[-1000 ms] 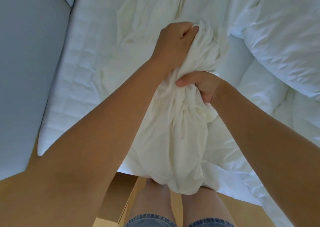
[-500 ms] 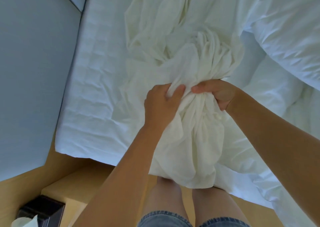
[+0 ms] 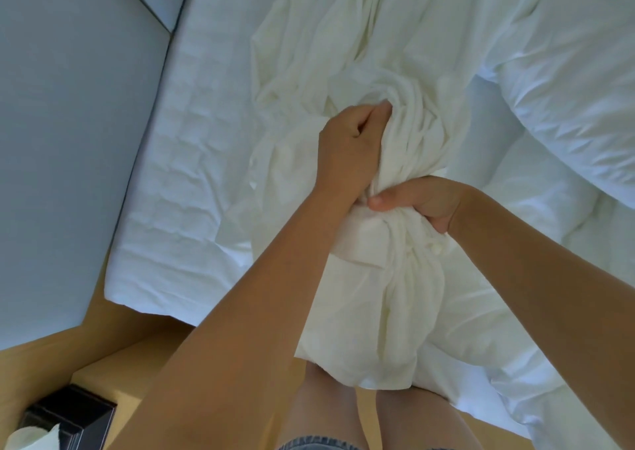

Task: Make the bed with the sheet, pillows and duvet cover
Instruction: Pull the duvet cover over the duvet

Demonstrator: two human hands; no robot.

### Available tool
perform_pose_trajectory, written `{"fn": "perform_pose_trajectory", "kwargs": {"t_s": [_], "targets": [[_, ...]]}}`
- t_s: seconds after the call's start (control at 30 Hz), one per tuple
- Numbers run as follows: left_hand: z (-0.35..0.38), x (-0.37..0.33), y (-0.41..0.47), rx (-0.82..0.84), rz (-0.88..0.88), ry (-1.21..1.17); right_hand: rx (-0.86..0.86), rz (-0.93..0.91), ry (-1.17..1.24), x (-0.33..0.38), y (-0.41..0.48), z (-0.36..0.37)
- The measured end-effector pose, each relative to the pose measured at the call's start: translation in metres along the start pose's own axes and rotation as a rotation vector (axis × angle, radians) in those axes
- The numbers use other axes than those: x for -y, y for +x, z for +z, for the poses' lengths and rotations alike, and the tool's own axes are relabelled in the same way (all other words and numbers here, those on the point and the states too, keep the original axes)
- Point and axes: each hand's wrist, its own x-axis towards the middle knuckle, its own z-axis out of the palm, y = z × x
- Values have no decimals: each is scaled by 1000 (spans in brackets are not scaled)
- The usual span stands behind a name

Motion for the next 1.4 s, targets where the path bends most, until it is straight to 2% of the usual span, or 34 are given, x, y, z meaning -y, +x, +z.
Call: {"fn": "perform_pose_trajectory", "kwargs": {"t_s": [0.23,0.3,0.37,0.43,0.53,0.67,0.73,0.83,1.0,1.03,1.13,1.2,1.27,1.33,1.4], "targets": [[0,23,-41,86,55,277,-130,-249,263,-23,-1,-11],[-2,26,-49,57,-21,294,-122,-263,321,-25,-3,-13],[-6,25,-50,59,-161,216,-109,-240,251,-23,-4,-14],[-11,26,-43,59,-216,144,-113,-155,79,-19,-4,-12],[-12,17,-30,18,-201,11,-103,20,-128,-7,-2,-3],[-3,5,-24,-40,-110,-79,-32,97,-174,5,-4,6],[1,5,-25,-38,-59,-57,-17,19,-43,2,-5,7],[-1,10,-36,28,22,17,-106,-144,187,-8,0,8],[-9,14,-32,173,185,402,-143,-261,323,-16,7,11],[-11,14,-30,218,156,372,-174,-281,342,-17,8,11],[-20,12,-26,279,-102,87,-250,-340,425,-19,10,13],[-31,19,-32,245,-84,268,-270,-363,449,-20,11,12],[-43,34,-48,145,74,568,-306,-357,454,-22,9,10],[-51,41,-69,135,90,626,-335,-332,433,-24,6,6],[-52,40,-89,216,67,567,-365,-274,354,-27,4,2]]}}
